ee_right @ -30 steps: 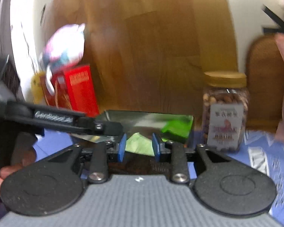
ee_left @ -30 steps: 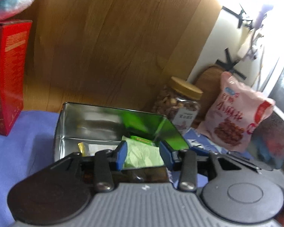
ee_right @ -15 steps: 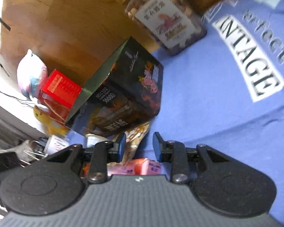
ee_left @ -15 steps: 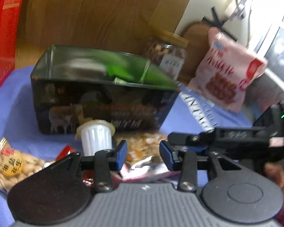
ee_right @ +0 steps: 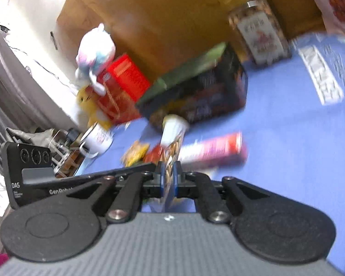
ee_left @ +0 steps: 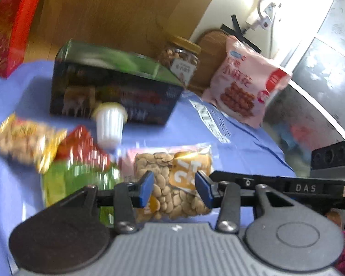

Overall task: Organize snacks
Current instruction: 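Move the left tool to the pumpkin-seed bag while the right tool approaches it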

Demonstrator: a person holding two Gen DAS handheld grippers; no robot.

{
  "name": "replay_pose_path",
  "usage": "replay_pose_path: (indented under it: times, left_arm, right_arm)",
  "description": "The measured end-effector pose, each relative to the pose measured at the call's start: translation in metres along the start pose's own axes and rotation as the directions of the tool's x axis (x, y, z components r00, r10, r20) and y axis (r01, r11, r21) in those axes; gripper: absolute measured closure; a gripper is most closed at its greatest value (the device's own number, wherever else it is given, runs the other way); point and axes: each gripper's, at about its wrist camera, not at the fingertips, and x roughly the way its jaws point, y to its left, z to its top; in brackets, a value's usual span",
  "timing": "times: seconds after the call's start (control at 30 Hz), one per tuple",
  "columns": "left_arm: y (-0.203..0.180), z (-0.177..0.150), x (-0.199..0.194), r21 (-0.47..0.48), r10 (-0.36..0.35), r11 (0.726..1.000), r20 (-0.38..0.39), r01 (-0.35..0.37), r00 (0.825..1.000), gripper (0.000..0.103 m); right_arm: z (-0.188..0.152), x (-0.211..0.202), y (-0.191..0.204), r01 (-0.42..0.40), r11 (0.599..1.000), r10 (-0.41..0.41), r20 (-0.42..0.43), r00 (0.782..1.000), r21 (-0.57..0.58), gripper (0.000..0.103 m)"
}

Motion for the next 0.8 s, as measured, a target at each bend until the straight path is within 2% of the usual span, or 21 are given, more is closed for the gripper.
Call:
replay_pose_path:
  times: [0.13, 0.27, 0.33, 0.37, 0.43, 0.5, 0.67, 0.73, 0.8]
  left_arm:
    - [0.003, -0.027, -0.017, -0.024, -0.015, 1.0, -0.032, 0.014, 0.999, 0.062]
    - [0.007, -0.045, -0.03, -0.038, 0.001, 0.999, -0.044, -0.003, 0.999, 0.061]
    - [0.011, -0.051, -0.038, -0.054, 0.011, 0.998, -0.039, -0.013, 0.999, 0.059]
    - [0.014, -0.053, -0.041, -0.067, 0.018, 0.998, -0.034, -0.02, 0.999, 0.057]
    - [0.019, -0.052, -0.046, -0.089, 0.026, 0.996, -0.024, -0.028, 0.999, 0.056]
    - [0.024, -0.048, -0.05, -0.11, 0.028, 0.993, -0.015, -0.03, 0.999, 0.054]
    - [0.025, -0.039, -0.043, -0.12, 0.02, 0.992, -0.021, -0.022, 1.0, 0.048]
    - [0.021, -0.037, -0.036, -0.105, 0.021, 0.994, -0.031, -0.024, 0.999, 0.047]
    - [0.018, -0.035, -0.028, -0.089, 0.024, 0.996, -0.047, -0.028, 0.999, 0.047]
  right_arm:
    - [-0.031, -0.006, -0.014, -0.041, 0.992, 0.047, -0.052, 0.997, 0.122, 0.093]
    - [-0.044, -0.012, -0.02, -0.015, 0.986, 0.028, -0.078, 0.997, 0.169, 0.089]
    - [-0.045, -0.017, -0.019, 0.023, 0.985, -0.012, -0.066, 0.998, 0.168, 0.086]
    - [-0.044, -0.021, -0.016, 0.046, 0.987, -0.039, -0.048, 0.998, 0.152, 0.085]
    - [-0.044, -0.028, -0.011, 0.081, 0.99, -0.08, -0.017, 0.997, 0.113, 0.067]
    - [-0.045, -0.035, -0.004, 0.109, 0.992, -0.11, 0.015, 0.994, 0.065, 0.057]
    - [-0.053, -0.039, 0.011, 0.146, 0.988, -0.145, 0.021, 0.989, -0.057, 0.053]
    - [-0.059, -0.036, 0.019, 0.166, 0.978, -0.166, 0.01, 0.986, -0.127, 0.045]
    - [-0.067, -0.034, 0.026, 0.197, 0.961, -0.198, 0.013, 0.98, -0.195, 0.043]
